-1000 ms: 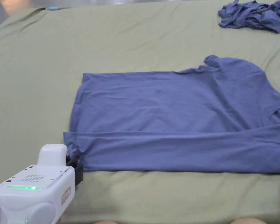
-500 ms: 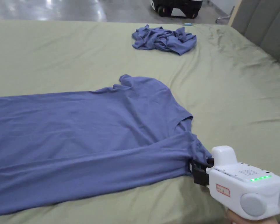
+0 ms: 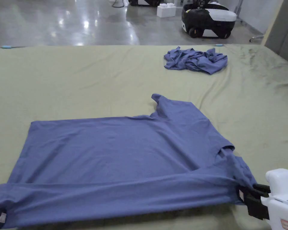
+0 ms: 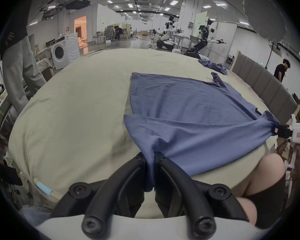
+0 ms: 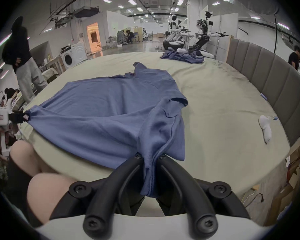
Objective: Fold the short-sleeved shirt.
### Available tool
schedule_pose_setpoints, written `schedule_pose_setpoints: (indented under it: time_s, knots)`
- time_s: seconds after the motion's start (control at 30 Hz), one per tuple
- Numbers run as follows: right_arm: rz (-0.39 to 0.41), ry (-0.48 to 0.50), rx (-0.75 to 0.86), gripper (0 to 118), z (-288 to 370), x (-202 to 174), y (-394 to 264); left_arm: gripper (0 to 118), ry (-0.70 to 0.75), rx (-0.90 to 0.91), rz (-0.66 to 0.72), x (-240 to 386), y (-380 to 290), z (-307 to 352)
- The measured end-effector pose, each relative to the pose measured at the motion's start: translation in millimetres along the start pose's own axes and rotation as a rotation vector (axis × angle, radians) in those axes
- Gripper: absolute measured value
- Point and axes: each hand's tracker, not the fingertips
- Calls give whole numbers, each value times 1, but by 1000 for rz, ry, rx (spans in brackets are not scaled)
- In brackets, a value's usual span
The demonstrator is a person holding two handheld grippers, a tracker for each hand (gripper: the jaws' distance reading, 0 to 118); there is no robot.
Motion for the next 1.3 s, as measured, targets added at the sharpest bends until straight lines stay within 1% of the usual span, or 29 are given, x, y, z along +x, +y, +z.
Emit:
schedule_pose_setpoints:
  time_s: [0.07, 0.17, 0.27, 0.3, 0.33, 0.37, 0.4, 0.43, 0.47, 0.53, 0.57, 0.6, 0.63, 0.67, 0.7, 0.73, 0.77, 0.8, 0.83, 0.87, 0.9, 0.93, 1.03, 1.07, 1.1, 1.13, 1.17, 1.23, 1.3]
  knots:
    - [-1, 6, -34, 12, 4, 0, -14, 8, -10, -22, -2, -3, -13, 7]
    - [29, -31, -104, 12, -9, -4, -38, 8, -35, -86, 12, -6, -35, -1]
    - [-44, -49, -102, 12, -24, -1, -56, 8, -24, -110, -7, -3, -50, -15]
    - [-75, -71, -86, 15, -23, -2, -58, 15, 5, -87, -22, 0, -52, -14]
    - [-80, -117, -69, 41, -21, -2, -57, 35, 38, -69, -37, 2, -51, -11]
    - [-66, -150, -67, 80, -17, -1, -57, 76, 52, -63, -47, -3, -53, -14]
    - [-74, -138, -62, 113, -12, 0, -56, 117, 55, -64, -45, -3, -51, -9]
    - [-119, -141, 17, 118, -1, 4, -52, 118, 46, -42, -40, -4, -47, -2]
    - [-145, -167, 16, 118, 6, 8, -47, 118, 32, -40, -36, -4, -41, 4]
    - [-165, -174, 105, 118, 24, 10, -28, 118, 29, -11, -42, 0, -24, 17]
    - [-167, -168, 155, 117, 30, 11, -17, 106, 15, 39, -57, 3, -12, 24]
    - [-164, -152, 185, 113, 34, 13, -3, 70, 4, 95, -67, 6, 3, 30]
    - [-163, -142, 205, 91, 34, 14, 11, 30, 32, 136, -77, 13, 19, 31]
    - [-150, -142, 241, 41, 34, 13, 24, 1, 59, 169, -96, 18, 32, 30]
    - [-142, -149, 278, 2, 29, 14, 38, 0, 71, 231, -112, 21, 47, 29]
    - [-151, -185, 312, 2, 23, 14, 53, 0, 44, 260, -114, 22, 63, 23]
    - [-130, -166, 311, 2, 15, 17, 68, 0, 12, 265, -118, 23, 78, 14]
    - [-98, -108, 300, 2, 7, 14, 87, 0, -11, 243, -114, 19, 98, -4]
    - [-80, -102, 297, 2, -3, 13, 100, 0, -11, 235, -108, 16, 115, -23]
    - [-63, -121, 302, 2, -14, 12, 114, 0, -18, 231, -108, 11, 134, -47]
    - [-20, -119, 294, 2, -26, 11, 129, 0, -16, 227, -110, 6, 152, -77]
    - [12, -111, 283, 2, -31, -3, 142, 0, 3, 187, -117, 0, 169, -106]
    - [51, -71, 267, 2, -57, -11, 170, 1, 30, 91, -66, -21, 203, -199]
    - [63, -64, 255, 2, -64, -17, 176, 16, 72, 70, -43, -27, 206, -223]
    - [76, -63, 249, 2, -73, -19, 182, 62, 106, 28, -16, -34, 208, -247]
    - [92, -54, 248, 2, -81, -20, 186, 87, 126, -19, 24, -39, 207, -264]
    - [106, -46, 240, 2, -89, -20, 191, 87, 120, -72, 54, -43, 203, -280]
    - [107, -40, 223, 2, -104, -22, 194, 105, 83, -108, 80, -44, 194, -296]
    - [97, -30, 182, 2, -123, -15, 199, 107, 118, -79, 22, -35, 188, -292]
